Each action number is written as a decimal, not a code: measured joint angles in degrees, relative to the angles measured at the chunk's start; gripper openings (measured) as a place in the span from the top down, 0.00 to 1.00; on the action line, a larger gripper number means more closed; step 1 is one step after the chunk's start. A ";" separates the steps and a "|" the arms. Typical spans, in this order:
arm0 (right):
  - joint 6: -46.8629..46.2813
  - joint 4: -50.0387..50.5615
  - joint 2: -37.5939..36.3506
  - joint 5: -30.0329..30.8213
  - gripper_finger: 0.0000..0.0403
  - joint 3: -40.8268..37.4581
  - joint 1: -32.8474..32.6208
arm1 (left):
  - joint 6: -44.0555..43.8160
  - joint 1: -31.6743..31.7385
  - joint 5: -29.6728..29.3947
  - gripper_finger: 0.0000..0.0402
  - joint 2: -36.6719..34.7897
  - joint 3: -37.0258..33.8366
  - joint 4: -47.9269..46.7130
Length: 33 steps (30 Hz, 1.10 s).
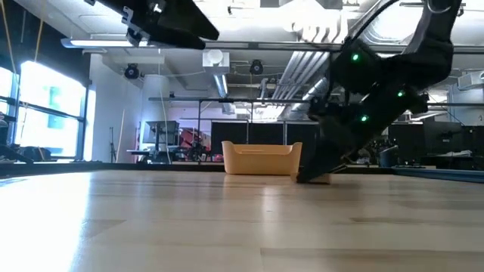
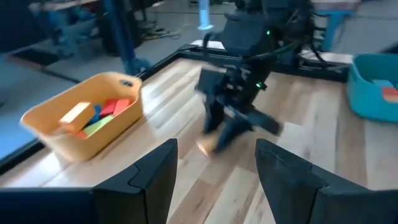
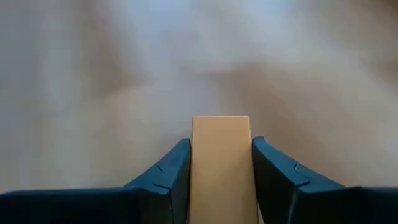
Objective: Sort blocks by size
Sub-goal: Put the yellow narrow rectangular block into the orange bin
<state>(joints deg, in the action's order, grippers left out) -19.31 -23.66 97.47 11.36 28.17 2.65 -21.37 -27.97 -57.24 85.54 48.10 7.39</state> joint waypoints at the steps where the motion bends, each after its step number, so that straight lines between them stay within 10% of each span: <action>1: 1.18 -2.84 -0.28 -3.84 0.68 0.00 -0.86 | 1.88 0.00 0.74 0.50 0.00 0.00 0.70; 9: 6.32 -16.79 -9.87 -35.10 0.68 0.02 -4.12 | 30.45 0.58 19.92 0.50 -0.04 0.00 22.52; 19: 6.32 -18.23 -21.75 -37.99 0.68 0.64 -5.92 | 58.29 4.59 49.44 0.47 2.51 0.90 39.01; 33: 4.36 -15.46 -22.47 -34.49 0.68 0.65 -5.81 | 66.07 9.62 32.28 0.30 18.88 25.56 2.73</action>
<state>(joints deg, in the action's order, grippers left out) -14.96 -39.12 75.00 -23.13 28.82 -3.16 44.70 -18.35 -24.96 104.42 73.66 10.12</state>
